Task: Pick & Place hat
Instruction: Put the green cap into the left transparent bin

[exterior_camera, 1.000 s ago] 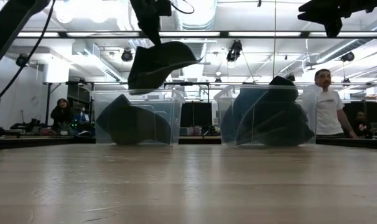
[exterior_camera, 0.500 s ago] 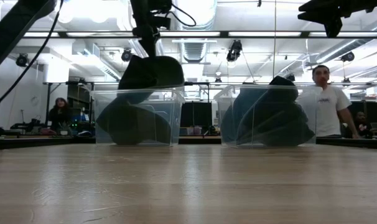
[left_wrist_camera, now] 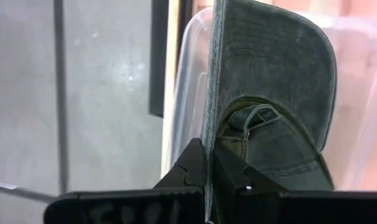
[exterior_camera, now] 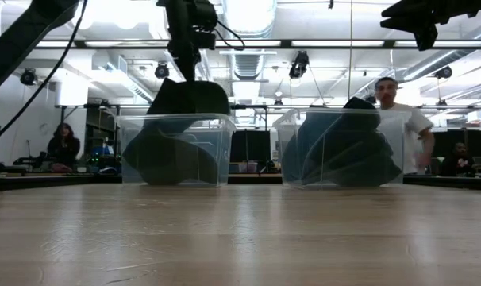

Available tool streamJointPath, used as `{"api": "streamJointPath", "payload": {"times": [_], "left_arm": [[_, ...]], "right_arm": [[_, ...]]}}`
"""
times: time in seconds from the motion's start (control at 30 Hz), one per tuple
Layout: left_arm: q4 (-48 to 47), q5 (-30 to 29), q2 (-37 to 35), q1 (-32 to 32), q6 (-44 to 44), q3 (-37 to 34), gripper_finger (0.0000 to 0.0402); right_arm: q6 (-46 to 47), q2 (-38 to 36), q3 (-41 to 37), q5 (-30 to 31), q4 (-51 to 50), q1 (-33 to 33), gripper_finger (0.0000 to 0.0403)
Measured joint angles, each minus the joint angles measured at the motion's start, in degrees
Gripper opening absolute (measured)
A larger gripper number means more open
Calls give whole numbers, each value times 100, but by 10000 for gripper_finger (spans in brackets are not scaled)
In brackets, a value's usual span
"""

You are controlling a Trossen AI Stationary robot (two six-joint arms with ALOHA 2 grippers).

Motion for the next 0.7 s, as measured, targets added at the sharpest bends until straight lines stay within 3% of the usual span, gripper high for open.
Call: {"api": "streamJointPath", "payload": {"times": [0.7], "left_arm": [[-10, -42, 35, 64, 7, -1299, 5]], "right_arm": [[0, 0, -4, 0, 1, 0, 111]]}}
